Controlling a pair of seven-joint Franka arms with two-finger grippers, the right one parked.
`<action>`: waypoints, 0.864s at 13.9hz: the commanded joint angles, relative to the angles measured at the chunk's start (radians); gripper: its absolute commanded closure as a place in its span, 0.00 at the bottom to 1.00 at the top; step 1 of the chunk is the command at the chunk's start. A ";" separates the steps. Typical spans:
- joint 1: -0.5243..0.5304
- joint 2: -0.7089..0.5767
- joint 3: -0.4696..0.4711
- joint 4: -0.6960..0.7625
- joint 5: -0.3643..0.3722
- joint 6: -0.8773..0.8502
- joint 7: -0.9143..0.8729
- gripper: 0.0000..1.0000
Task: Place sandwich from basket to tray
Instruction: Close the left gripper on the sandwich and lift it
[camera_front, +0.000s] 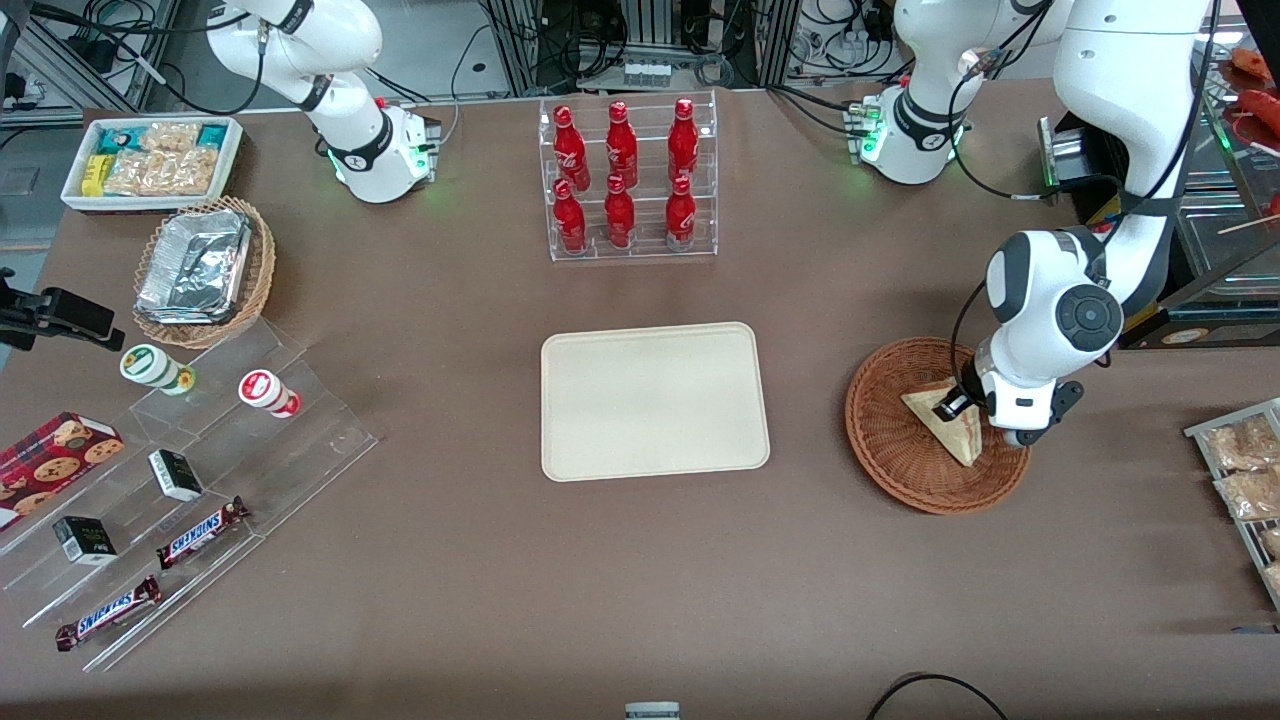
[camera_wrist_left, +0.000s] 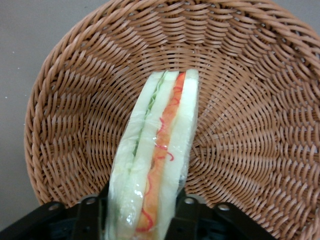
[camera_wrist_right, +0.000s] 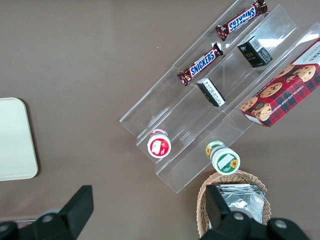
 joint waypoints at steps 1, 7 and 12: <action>-0.004 0.003 0.000 0.038 -0.006 -0.036 -0.018 1.00; -0.061 0.005 -0.001 0.208 -0.003 -0.265 -0.004 1.00; -0.237 0.047 -0.001 0.297 -0.002 -0.342 0.001 1.00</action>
